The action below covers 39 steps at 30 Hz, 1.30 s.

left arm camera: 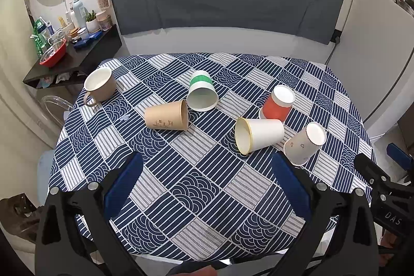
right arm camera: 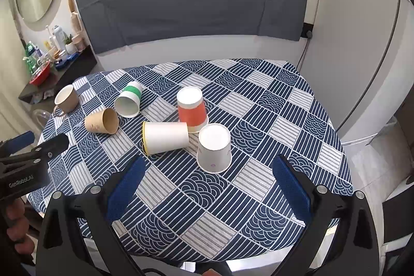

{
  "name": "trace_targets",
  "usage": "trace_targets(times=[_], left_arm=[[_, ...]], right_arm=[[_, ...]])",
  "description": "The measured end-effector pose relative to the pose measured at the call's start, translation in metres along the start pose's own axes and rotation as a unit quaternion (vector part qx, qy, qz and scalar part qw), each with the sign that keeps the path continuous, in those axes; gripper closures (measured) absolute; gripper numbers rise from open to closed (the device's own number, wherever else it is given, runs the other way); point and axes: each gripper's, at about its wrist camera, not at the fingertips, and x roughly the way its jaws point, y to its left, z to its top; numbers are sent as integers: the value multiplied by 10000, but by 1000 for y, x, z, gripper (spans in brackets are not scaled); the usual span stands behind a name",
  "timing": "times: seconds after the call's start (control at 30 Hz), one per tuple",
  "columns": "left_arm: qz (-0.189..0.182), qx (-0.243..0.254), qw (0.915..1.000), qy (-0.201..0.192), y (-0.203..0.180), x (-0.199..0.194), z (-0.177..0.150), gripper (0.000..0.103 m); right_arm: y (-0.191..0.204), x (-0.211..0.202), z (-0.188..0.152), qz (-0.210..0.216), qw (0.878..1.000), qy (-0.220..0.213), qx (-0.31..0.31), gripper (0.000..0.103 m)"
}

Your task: Flip cup upside down

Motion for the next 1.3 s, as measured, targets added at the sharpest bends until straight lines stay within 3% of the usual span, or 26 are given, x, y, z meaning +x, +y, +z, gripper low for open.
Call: trace_targets(times=[1.3], left_arm=[[66, 133, 9999, 30, -1, 4, -1, 6]], right_arm=[[9, 8, -1, 85, 9999, 89, -84, 8]])
